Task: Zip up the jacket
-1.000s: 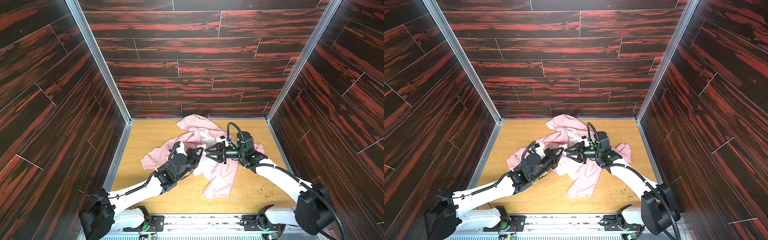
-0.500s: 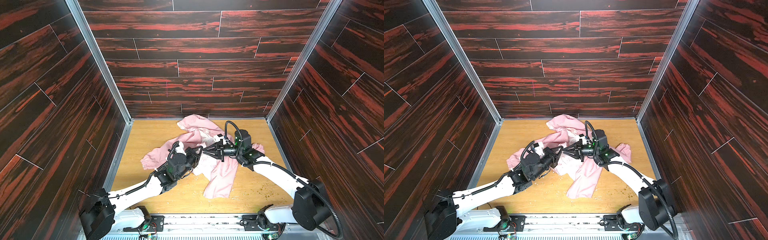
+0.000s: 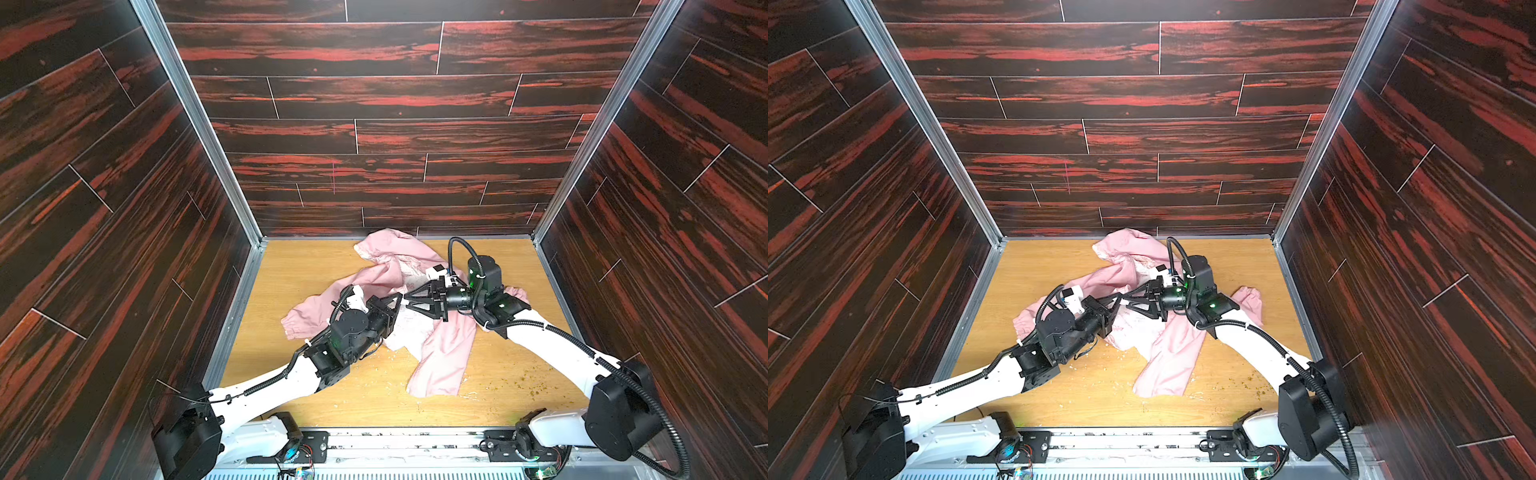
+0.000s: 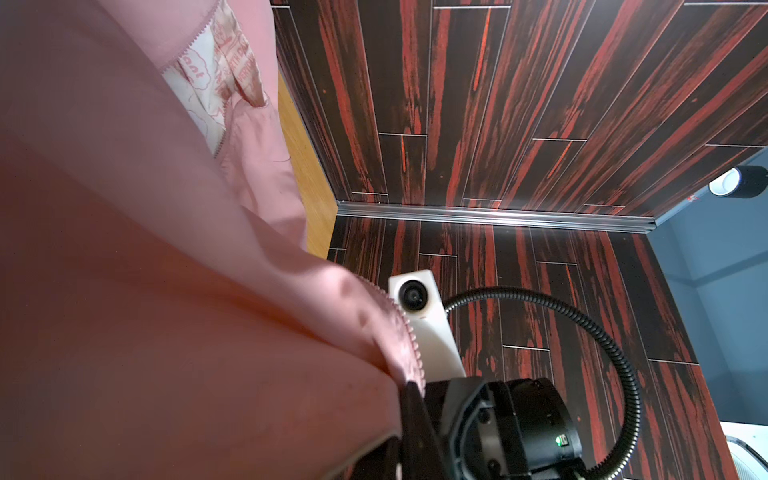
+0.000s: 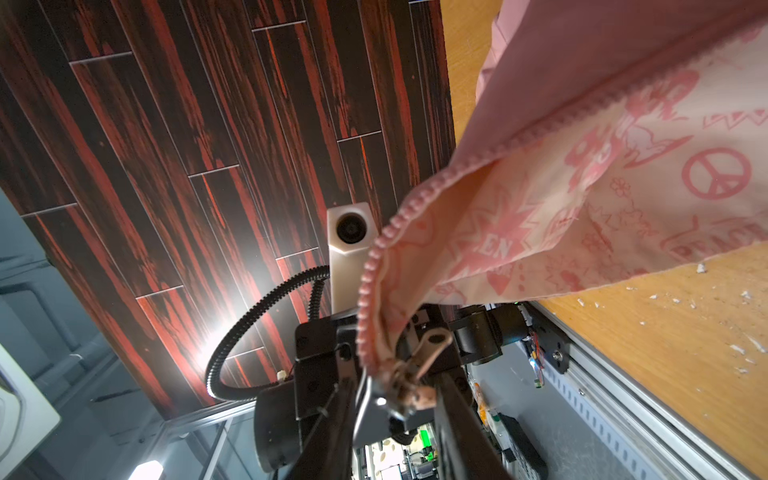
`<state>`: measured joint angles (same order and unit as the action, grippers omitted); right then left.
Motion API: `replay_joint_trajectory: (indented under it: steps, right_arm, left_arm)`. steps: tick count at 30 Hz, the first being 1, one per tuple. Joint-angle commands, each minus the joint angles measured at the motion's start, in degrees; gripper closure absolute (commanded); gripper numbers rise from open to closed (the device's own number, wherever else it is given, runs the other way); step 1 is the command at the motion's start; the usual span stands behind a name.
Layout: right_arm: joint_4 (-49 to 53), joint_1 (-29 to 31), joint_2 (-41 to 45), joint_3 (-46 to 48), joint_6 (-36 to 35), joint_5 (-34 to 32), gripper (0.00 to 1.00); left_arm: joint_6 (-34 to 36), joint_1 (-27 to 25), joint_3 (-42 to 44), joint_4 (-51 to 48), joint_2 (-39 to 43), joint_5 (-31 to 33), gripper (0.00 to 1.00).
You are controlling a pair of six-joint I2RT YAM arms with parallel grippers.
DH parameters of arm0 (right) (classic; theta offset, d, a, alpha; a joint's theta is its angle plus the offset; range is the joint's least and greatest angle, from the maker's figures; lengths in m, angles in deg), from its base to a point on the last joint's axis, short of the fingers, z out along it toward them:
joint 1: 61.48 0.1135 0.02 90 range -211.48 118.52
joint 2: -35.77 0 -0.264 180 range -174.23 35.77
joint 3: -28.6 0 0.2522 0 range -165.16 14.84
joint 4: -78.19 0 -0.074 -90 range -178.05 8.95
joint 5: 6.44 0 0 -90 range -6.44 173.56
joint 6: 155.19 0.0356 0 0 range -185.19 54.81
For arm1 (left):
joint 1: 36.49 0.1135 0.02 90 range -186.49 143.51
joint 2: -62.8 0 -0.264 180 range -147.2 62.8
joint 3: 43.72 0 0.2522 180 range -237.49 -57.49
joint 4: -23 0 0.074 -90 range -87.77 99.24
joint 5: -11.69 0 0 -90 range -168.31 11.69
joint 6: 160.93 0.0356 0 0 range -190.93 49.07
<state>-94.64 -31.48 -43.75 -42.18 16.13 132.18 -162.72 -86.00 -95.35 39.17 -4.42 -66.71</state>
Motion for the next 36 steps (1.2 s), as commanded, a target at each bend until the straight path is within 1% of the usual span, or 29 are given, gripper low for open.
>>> replay_joint_trajectory:
  steps: [1,3,7,10,13,17,21,24,29,32,36]
  right_arm:
    - [4.47,-0.93,-0.13,-1.50,-3.65,-1.11,0.60]
    - [6.29,-1.59,-0.01,-2.18,-5.67,-1.45,0.60]
    - [6.94,-2.01,-1.42,-4.17,-8.80,-1.15,0.67]
    - [6.53,-1.99,-2.97,-5.45,-9.76,-0.17,0.73]
    - [5.93,-1.97,-3.51,-5.94,-9.99,0.24,0.74]
    - [6.26,-1.97,-3.79,-5.19,-10.21,0.21,0.74]
    - [8.41,-1.98,-3.88,-4.00,-11.31,-0.72,0.71]
    - [7.83,-1.96,-3.79,-3.26,-11.25,-0.70,0.70]
    - [7.77,-1.92,-3.88,-4.13,-11.79,-0.55,0.68]
    - [9.54,-1.98,-4.06,-4.86,-13.00,-1.02,0.67]
    - [9.94,-2.01,-4.40,-4.85,-13.76,-1.40,0.64]
  left_arm:
    - [-0.32,-0.14,0.76,-0.07,2.13,0.89,1.00]
    - [-0.32,-0.11,0.76,-0.65,2.40,0.64,1.00]
    - [-0.49,-0.12,0.66,-1.31,2.36,-0.16,1.00]
    - [-0.60,-0.21,0.20,-1.93,2.05,-0.85,1.00]
    - [-0.50,-0.18,-0.29,-2.58,1.92,-1.22,1.00]
    - [-0.43,-0.12,-0.37,-2.54,2.09,-1.22,1.00]
    - [-0.34,-0.07,-0.39,-2.77,2.51,-1.22,1.00]
    - [-0.23,-0.14,-0.63,-2.95,2.36,-1.48,1.00]
    - [-0.33,-0.17,-0.89,-2.86,1.79,-2.00,1.00]
    - [-0.37,-0.14,-1.07,-2.81,1.61,-2.10,1.00]
    - [-0.35,-0.22,-1.16,-2.86,1.40,-2.43,1.00]
